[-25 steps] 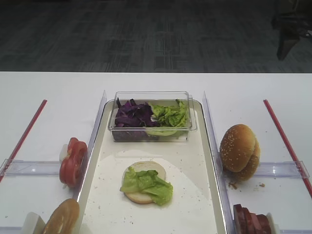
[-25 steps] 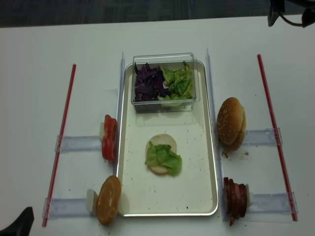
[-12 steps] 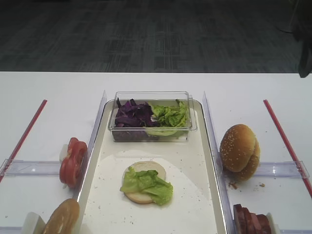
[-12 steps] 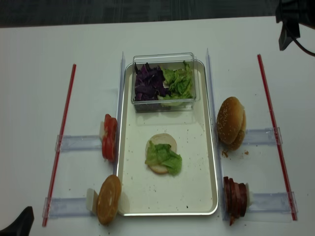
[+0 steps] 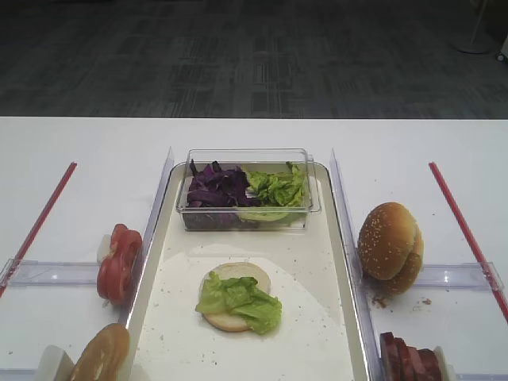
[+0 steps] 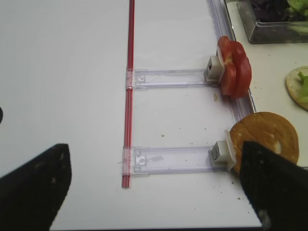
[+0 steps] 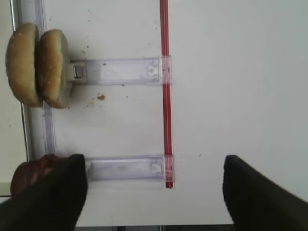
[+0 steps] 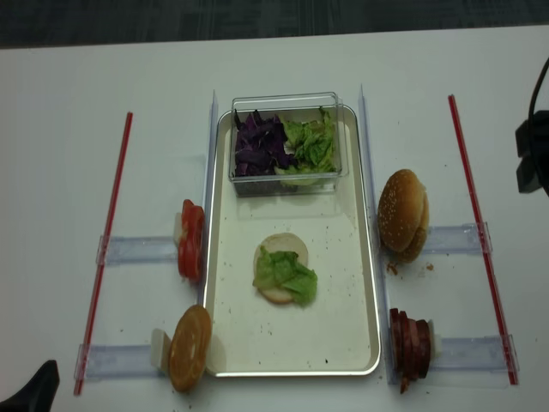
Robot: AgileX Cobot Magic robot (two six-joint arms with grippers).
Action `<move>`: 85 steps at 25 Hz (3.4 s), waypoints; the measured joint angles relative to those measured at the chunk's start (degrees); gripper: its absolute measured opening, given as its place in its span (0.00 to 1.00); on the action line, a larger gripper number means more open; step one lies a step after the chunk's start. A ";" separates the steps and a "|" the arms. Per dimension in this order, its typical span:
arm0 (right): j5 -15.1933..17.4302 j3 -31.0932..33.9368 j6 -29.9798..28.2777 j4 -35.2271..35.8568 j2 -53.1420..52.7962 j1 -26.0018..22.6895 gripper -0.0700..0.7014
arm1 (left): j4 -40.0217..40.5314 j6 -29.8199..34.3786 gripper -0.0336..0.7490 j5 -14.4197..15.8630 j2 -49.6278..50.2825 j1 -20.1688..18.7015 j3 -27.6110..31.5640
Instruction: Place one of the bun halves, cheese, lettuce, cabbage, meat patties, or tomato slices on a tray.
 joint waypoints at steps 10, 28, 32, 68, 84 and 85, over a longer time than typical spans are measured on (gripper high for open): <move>-2.76 16.54 -0.03 -0.63 -21.02 0.00 0.86 | 0.00 0.00 0.88 0.00 0.00 0.00 0.00; -7.29 30.67 0.83 -3.45 -53.65 0.00 0.86 | 0.00 0.00 0.88 0.00 0.00 0.00 0.00; -7.29 30.67 0.83 -3.45 -59.49 0.00 0.86 | 0.00 0.00 0.88 0.00 0.00 0.00 0.00; -6.96 30.67 0.53 -3.68 -68.09 0.00 0.86 | 0.00 0.00 0.88 0.00 0.00 0.00 0.00; -6.96 30.67 0.53 -3.68 -68.09 0.00 0.86 | 0.00 0.00 0.88 0.00 0.00 0.00 0.00; -6.96 30.67 0.53 -3.68 -68.09 0.00 0.86 | 0.00 0.00 0.88 0.00 0.00 0.00 0.00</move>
